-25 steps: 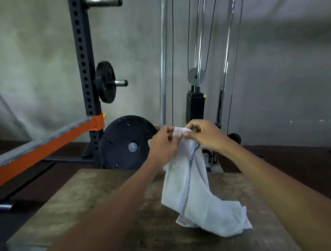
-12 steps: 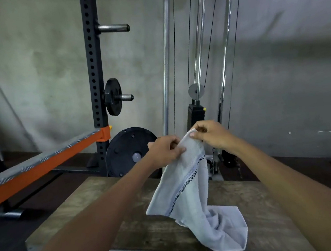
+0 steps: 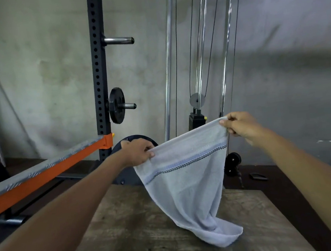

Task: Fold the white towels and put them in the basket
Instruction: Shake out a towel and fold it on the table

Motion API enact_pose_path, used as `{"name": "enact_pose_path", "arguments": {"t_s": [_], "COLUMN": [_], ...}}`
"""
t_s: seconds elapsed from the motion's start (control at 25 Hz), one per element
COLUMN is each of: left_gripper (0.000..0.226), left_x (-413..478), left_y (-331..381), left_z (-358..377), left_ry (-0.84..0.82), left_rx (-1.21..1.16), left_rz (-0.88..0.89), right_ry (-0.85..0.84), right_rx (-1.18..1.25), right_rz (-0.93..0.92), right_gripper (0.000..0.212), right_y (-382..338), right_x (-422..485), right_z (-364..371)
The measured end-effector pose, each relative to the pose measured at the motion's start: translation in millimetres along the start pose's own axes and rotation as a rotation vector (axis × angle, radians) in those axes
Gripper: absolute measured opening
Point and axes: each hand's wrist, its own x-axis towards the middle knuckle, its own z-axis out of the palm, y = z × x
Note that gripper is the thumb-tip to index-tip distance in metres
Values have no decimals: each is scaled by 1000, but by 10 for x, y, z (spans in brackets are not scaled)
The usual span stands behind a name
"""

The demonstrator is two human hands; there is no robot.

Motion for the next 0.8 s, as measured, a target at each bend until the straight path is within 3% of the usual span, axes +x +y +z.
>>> {"name": "enact_pose_path", "arguments": {"t_s": [0.24, 0.44, 0.52, 0.64, 0.72, 0.8], "left_gripper": [15, 12, 17, 40, 46, 36], "left_x": [136, 109, 58, 2, 56, 169], "left_y": [-109, 24, 31, -46, -108, -146], "left_z": [-974, -1525, -1659, -1854, -1904, -1804], "left_ry": [363, 610, 539, 290, 179, 161], "left_rx": [115, -361, -632, -977, -1009, -923], "left_rz": [-48, -33, -49, 3, -13, -119], "right_ry": [29, 93, 96, 110, 45, -13], "right_rx": [146, 46, 67, 277, 325, 250], "right_rz": [-55, -175, -179, -193, -150, -68], "right_gripper": [11, 6, 8, 15, 16, 14], "right_y": [-464, -924, -1055, -1210, -1203, -1065], "right_x": [253, 317, 288, 287, 342, 430], "right_z": [-522, -768, -817, -906, -921, -844]}}
